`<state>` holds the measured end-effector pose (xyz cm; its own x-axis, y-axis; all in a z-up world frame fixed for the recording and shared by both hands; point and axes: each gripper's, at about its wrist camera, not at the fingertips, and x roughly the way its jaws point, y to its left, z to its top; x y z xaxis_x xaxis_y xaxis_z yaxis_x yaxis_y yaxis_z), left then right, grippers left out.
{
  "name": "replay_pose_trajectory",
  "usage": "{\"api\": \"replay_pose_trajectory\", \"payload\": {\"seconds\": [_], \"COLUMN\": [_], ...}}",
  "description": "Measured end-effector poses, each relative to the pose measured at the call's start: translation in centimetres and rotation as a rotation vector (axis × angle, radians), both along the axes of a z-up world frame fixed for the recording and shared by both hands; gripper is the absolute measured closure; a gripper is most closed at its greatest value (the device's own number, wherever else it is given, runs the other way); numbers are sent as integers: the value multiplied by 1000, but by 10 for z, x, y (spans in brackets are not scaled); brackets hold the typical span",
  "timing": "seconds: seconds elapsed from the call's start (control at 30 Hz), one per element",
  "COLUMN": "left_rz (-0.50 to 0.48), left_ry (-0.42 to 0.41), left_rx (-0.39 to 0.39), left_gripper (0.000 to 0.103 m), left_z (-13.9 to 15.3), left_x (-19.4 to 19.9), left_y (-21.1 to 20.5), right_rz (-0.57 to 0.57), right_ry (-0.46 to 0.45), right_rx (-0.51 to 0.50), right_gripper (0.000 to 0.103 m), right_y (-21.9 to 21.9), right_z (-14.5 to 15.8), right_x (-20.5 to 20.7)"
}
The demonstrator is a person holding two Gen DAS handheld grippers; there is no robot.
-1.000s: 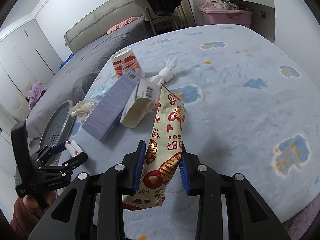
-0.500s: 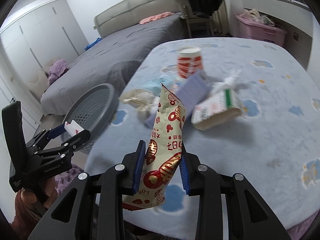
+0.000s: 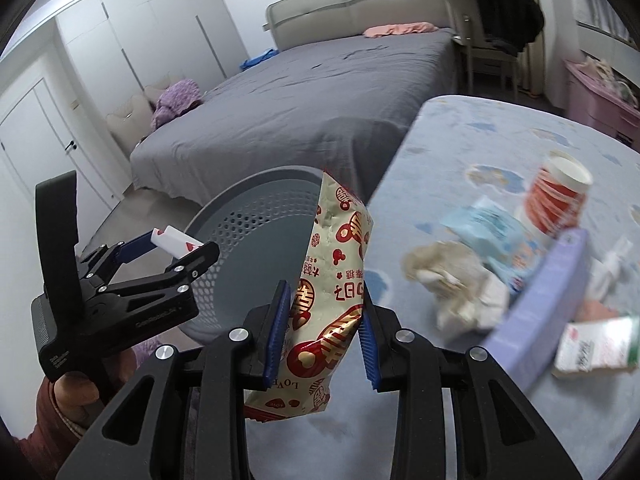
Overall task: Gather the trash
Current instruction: 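Carry both items over the grey basket and open both grippers, then move both empty grippers back toward the trash on the table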
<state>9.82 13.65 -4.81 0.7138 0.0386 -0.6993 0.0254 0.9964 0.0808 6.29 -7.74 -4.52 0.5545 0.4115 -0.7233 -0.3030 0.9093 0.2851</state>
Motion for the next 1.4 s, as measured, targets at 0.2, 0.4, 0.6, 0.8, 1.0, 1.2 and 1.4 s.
{"api": "replay_pose_trajectory", "payload": {"seconds": [0.2, 0.4, 0.6, 0.8, 1.0, 1.2, 1.4], "left_rz": [93, 144, 158, 171, 175, 179, 170], "left_ry": [34, 12, 51, 57, 61, 60, 67], "left_rx": [-8, 21, 14, 12, 9, 6, 3], "left_gripper": [18, 17, 16, 10, 9, 8, 8], "left_z": [-14, -15, -22, -24, -25, -25, -25], "left_x": [13, 13, 19, 17, 18, 17, 17], "left_y": [23, 37, 42, 44, 44, 45, 44], "right_rz": [63, 99, 98, 80, 68, 64, 59], "right_ry": [22, 28, 12, 2, -2, -4, 0], "right_rx": [-5, -18, -26, -38, -36, -38, -37], "right_gripper": [71, 71, 41, 41, 41, 41, 41], "right_y": [34, 56, 64, 66, 63, 63, 60], "right_z": [-10, -19, -21, -21, -20, -20, -20], "right_x": [32, 48, 50, 51, 51, 47, 45]}}
